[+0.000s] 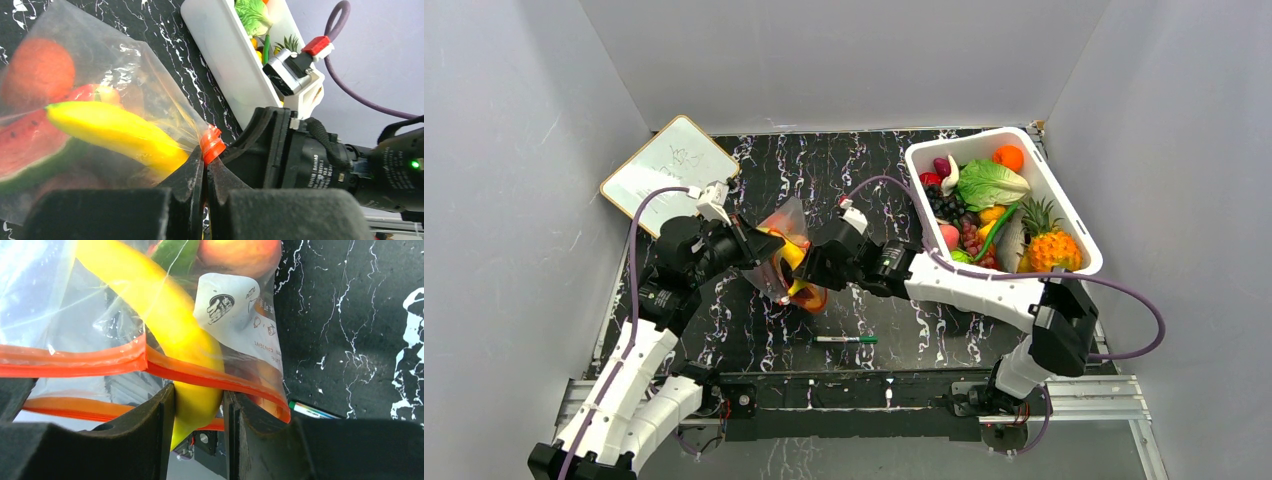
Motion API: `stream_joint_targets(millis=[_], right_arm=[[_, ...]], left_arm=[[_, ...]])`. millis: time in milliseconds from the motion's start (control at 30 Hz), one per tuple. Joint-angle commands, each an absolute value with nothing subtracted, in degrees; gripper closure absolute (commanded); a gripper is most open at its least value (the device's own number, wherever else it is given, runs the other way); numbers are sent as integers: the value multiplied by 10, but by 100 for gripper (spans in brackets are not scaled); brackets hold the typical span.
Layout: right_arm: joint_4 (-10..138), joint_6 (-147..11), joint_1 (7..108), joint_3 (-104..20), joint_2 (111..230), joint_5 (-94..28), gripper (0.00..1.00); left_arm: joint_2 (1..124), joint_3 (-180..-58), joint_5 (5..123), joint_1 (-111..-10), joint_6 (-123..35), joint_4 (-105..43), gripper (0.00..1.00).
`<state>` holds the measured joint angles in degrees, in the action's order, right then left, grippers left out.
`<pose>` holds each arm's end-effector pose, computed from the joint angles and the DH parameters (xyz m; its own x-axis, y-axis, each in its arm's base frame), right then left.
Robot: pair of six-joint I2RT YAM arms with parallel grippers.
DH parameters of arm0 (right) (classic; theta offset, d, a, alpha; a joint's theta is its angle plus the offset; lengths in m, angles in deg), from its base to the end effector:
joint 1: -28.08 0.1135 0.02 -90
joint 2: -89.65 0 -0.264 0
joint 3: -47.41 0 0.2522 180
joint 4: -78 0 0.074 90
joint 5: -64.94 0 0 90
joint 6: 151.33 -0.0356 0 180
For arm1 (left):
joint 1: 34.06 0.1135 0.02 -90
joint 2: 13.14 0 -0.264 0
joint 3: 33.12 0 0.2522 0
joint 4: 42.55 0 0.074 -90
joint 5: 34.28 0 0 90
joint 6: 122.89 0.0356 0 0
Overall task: Place the food in the zip-top bag and seal the zipper
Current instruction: Place the fake fruit in the zipper food storage bag.
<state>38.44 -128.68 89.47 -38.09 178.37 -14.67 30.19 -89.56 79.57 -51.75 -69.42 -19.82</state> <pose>0.1713 0.3006 0.2892 -0.8637 0.3123 -0.3957 -0.0080 0.7764 0.6302 0.1658 -0.0680 0.3341 -0.5194 -0.4058 -0.7520 0.4337 0.6331 -0.6412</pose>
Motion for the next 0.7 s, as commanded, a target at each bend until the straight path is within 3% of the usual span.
stream_joint_targets(millis=[0, 267, 667], right_arm=[[446, -1233, 889, -421, 1801, -154, 73], [496, -1045, 887, -435, 1816, -167, 67], [556, -910, 887, -380, 1796, -201, 60]], left_arm=[[298, -905, 836, -518, -715, -223, 100], [299, -912, 844, -517, -712, -211, 100], [301, -932, 848, -518, -732, -209, 100]])
